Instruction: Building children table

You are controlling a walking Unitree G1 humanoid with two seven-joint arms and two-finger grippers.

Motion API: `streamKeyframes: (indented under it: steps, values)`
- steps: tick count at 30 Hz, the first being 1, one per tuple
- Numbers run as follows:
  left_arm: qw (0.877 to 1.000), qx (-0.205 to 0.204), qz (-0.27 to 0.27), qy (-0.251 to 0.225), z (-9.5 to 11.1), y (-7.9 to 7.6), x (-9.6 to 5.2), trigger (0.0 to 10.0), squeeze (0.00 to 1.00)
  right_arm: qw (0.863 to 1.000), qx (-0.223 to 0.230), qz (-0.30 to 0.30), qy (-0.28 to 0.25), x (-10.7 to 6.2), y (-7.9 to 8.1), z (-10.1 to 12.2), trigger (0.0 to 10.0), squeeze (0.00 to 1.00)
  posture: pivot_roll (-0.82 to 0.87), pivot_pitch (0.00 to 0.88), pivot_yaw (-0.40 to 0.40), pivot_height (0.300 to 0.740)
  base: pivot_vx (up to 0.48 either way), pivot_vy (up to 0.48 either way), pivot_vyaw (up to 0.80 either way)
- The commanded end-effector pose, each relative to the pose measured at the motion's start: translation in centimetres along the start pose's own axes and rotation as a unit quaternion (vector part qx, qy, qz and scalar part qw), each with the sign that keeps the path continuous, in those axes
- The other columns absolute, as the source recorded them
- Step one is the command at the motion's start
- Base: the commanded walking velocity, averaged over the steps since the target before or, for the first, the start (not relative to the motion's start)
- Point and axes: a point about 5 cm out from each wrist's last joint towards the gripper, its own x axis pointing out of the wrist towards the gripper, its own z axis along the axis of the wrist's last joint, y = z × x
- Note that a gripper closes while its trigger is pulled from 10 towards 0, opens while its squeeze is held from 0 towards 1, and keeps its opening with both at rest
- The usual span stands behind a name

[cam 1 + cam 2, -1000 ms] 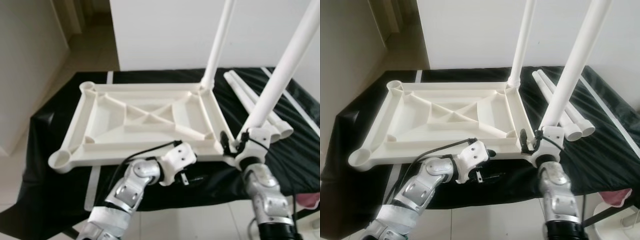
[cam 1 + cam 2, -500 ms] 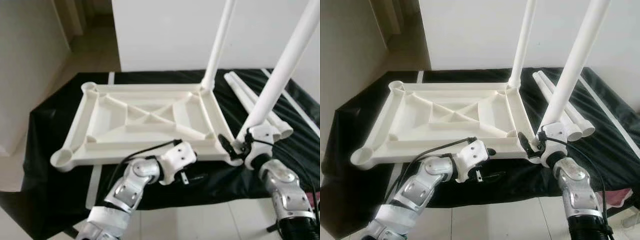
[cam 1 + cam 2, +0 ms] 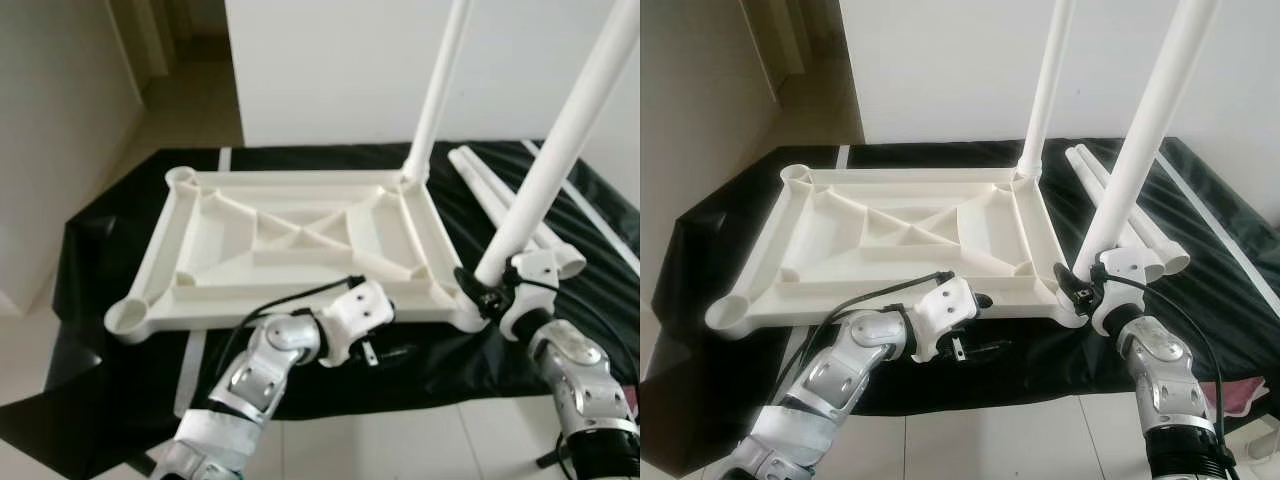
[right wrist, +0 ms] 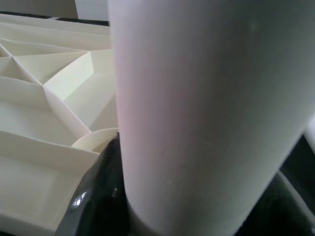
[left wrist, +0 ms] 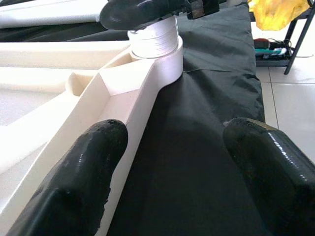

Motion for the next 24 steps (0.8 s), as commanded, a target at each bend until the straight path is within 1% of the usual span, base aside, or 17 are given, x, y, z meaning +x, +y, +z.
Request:
streamKeyframes:
  steps: [1,5,7,11,13,15,16,17,18,20,21,24]
  values:
    - [0.999,-0.002,0.032,0.005,0.0,0.6,-0.2,10.0,0.0,1.0,0.014,-0.012,0.021,-0.1,0.3,-1.0,10.0,0.0,0.03,0.0,0.007,0.74,0.0,0.0,0.0]
    - [0.999,-0.002,0.033,0.005,0.0,0.7,-0.2,10.0,0.0,0.999,0.027,-0.042,0.013,0.2,0.6,-0.9,10.0,0.0,0.03,0.0,0.007,0.74,0.0,0.0,0.0]
    - [0.999,-0.002,0.033,0.005,0.0,0.7,-0.2,10.0,0.0,0.998,0.031,-0.047,0.012,0.3,0.6,-0.9,10.0,0.0,0.03,0.0,0.007,0.74,0.0,0.0,0.0]
    - [0.999,-0.002,0.034,0.004,0.0,0.7,-0.2,10.0,0.0,0.994,0.056,-0.095,0.009,0.6,0.9,-0.7,10.0,0.0,0.03,0.0,0.008,0.74,0.0,0.0,0.0]
    - [0.999,-0.002,0.034,0.004,0.0,0.7,-0.2,10.0,0.0,0.993,0.061,-0.101,0.009,0.6,1.0,-0.7,10.0,0.0,0.03,0.0,0.008,0.74,0.0,0.0,0.0]
    - [0.999,-0.004,0.036,0.002,0.1,0.7,0.0,10.0,0.0,0.984,0.085,-0.153,0.021,1.1,1.7,-1.1,10.0,0.0,0.03,0.0,0.001,0.74,0.0,0.0,0.0]
    - [0.999,-0.004,0.036,0.002,0.1,0.7,0.0,10.0,0.0,0.984,0.085,-0.153,0.021,1.1,1.7,-1.1,10.0,0.0,0.03,0.0,0.001,0.74,0.0,0.0,0.0]
    - [0.999,-0.005,0.036,0.001,0.1,0.6,0.1,10.0,0.0,0.98,0.092,-0.174,0.024,1.3,2.1,-1.2,10.0,0.0,0.03,0.0,-0.001,0.74,0.0,0.0,0.0]
    - [0.999,-0.005,0.036,0.001,0.1,0.6,0.1,10.0,0.0,0.98,0.092,-0.174,0.024,1.3,2.1,-1.2,10.0,0.0,0.03,0.0,-0.001,0.74,0.0,0.0,0.0]
    - [0.999,-0.008,0.035,-0.002,0.2,0.5,0.2,10.0,0.0,0.975,0.095,-0.199,0.027,1.6,2.6,-1.3,10.0,0.0,0.03,0.0,-0.003,0.74,0.0,0.0,0.0]
    - [0.999,-0.008,0.035,-0.002,0.2,0.5,0.2,10.0,0.0,0.975,0.095,-0.199,0.027,1.6,2.6,-1.3,10.0,0.0,0.03,0.0,-0.003,0.74,0.0,0.0,0.0]
    - [0.999,-0.018,0.047,-0.008,0.3,0.5,0.2,10.0,0.0,0.959,0.111,-0.259,0.037,1.9,3.5,-1.2,10.0,0.0,0.03,0.0,-0.007,0.74,0.0,0.0,0.0]
